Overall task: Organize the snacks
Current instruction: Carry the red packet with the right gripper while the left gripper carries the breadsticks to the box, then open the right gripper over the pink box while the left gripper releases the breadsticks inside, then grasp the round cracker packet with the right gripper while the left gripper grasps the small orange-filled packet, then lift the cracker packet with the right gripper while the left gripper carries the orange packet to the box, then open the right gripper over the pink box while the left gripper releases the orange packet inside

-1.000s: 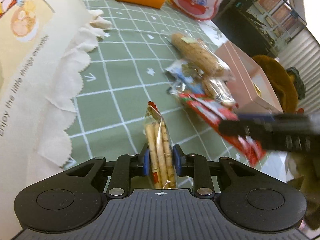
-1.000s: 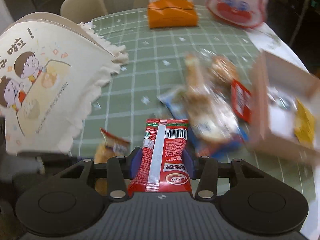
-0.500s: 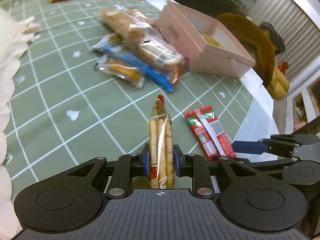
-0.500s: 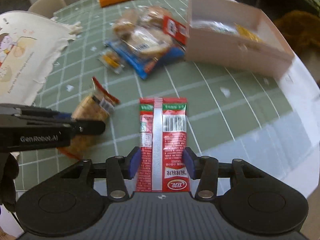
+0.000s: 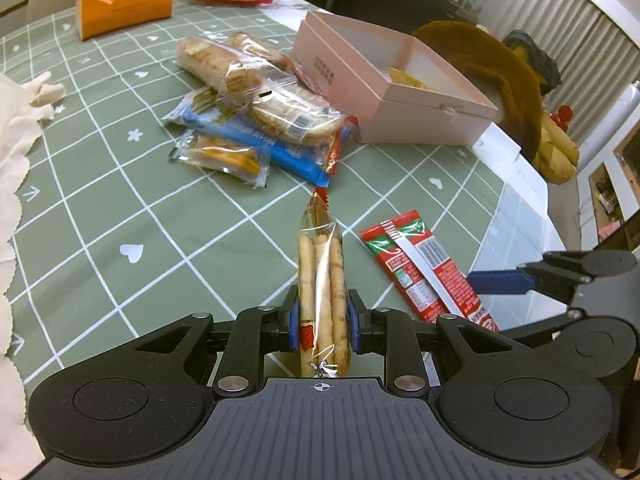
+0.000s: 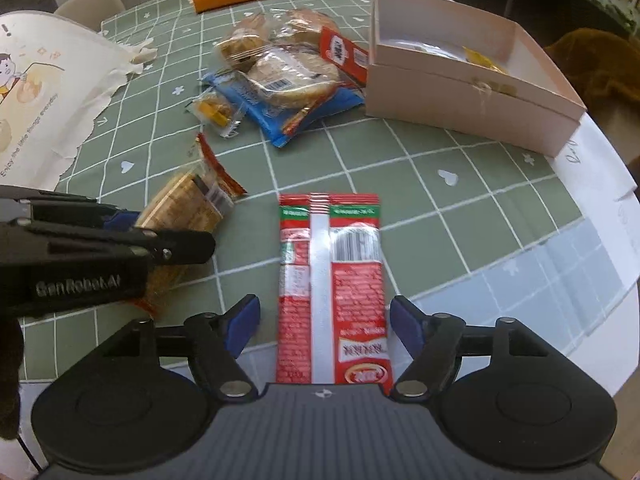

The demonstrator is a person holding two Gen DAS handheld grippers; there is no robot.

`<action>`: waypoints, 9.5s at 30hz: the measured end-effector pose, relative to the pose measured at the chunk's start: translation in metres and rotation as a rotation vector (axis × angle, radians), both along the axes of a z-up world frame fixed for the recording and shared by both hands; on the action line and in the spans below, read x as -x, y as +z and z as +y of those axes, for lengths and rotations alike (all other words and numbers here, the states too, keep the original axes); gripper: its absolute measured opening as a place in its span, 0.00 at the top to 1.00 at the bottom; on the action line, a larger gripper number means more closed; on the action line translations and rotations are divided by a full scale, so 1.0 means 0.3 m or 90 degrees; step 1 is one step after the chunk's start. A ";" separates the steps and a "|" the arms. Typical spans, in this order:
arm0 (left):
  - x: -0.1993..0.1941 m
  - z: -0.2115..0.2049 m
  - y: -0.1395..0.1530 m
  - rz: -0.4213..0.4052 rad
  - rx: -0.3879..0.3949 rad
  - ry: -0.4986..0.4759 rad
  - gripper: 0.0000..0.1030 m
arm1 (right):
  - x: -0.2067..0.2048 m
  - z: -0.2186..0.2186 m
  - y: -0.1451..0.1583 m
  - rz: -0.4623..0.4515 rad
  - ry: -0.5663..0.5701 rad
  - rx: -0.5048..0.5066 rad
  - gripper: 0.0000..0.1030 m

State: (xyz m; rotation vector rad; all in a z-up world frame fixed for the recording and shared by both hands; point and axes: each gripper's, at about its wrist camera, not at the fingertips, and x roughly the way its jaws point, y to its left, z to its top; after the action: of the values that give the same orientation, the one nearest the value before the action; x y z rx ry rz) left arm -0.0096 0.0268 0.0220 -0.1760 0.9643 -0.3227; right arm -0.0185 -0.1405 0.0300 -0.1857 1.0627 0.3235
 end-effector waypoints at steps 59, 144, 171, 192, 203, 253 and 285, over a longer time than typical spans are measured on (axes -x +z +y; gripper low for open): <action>-0.437 -0.195 0.667 -0.200 0.104 -0.045 0.75 | -0.348 -0.410 0.834 -0.336 -0.066 -0.129 0.54; -0.093 0.077 0.022 0.034 0.055 0.097 0.74 | -0.157 -0.134 0.050 -0.014 -0.074 -0.112 0.37; -0.102 0.073 -0.015 0.026 0.065 0.079 0.74 | -0.210 0.005 -0.013 -0.033 -0.092 0.020 0.24; -0.073 0.006 -0.038 0.060 0.128 0.012 0.76 | -0.017 -0.100 -0.062 -0.045 -0.081 -0.016 0.00; -0.047 -0.012 -0.030 0.058 0.116 0.013 0.76 | -0.115 -0.087 -0.045 -0.059 -0.077 -0.002 0.06; -0.721 -0.272 0.614 -0.142 0.150 -0.097 0.76 | -0.617 -0.398 0.884 -0.305 -0.089 -0.083 0.19; -0.942 -0.068 0.045 0.052 0.004 0.012 0.76 | -1.019 -0.371 0.238 0.067 -0.121 -0.145 0.17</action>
State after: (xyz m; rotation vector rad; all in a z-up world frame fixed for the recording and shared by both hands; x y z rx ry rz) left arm 0.2730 0.0065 0.0354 -0.2061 1.0425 -0.3028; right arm 0.2873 -0.2518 0.1013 0.1375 1.1294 0.2826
